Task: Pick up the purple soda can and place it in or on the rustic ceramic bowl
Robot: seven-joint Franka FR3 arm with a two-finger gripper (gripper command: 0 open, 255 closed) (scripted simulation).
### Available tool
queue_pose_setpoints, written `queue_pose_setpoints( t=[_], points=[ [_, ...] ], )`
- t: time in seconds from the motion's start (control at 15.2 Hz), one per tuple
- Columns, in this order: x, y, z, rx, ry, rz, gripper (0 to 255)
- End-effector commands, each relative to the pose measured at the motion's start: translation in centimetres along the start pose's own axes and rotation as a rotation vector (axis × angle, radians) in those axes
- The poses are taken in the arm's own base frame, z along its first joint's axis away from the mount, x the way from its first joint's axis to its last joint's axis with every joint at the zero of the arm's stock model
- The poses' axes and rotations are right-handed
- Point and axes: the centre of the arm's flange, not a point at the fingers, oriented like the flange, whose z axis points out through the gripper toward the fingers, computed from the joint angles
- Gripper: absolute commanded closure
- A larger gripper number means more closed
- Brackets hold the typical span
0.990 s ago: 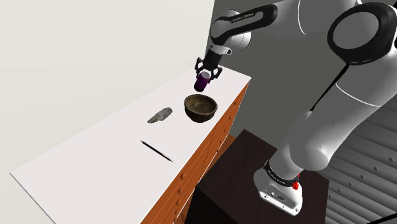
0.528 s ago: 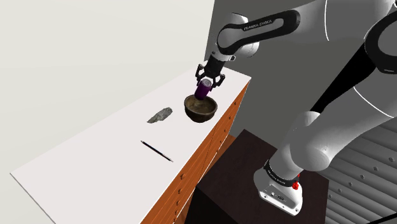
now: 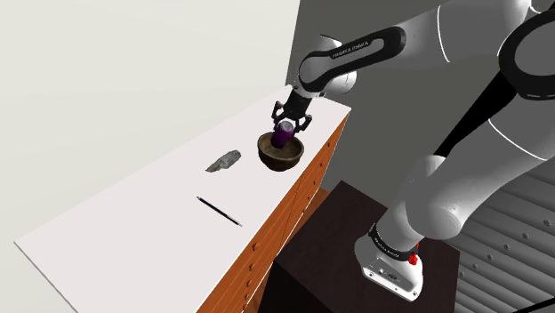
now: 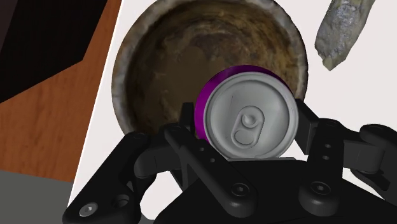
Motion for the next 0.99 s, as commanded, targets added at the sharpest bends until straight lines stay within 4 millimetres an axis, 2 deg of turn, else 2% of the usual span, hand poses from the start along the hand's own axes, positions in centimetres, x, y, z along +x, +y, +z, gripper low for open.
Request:
queue_pose_setpoints(
  t=[0.0,0.2,0.73,0.79,0.92],
  points=[
    [0.1,0.2,1.1,0.001,0.001,0.000,255],
    [0.2,0.7,2.8,0.001,0.001,0.000,255],
    [0.2,0.7,2.8,0.001,0.001,0.000,255],
    [0.2,0.7,2.8,0.001,0.001,0.000,0],
    [0.2,0.7,2.8,0.001,0.001,0.000,0]
  ],
)
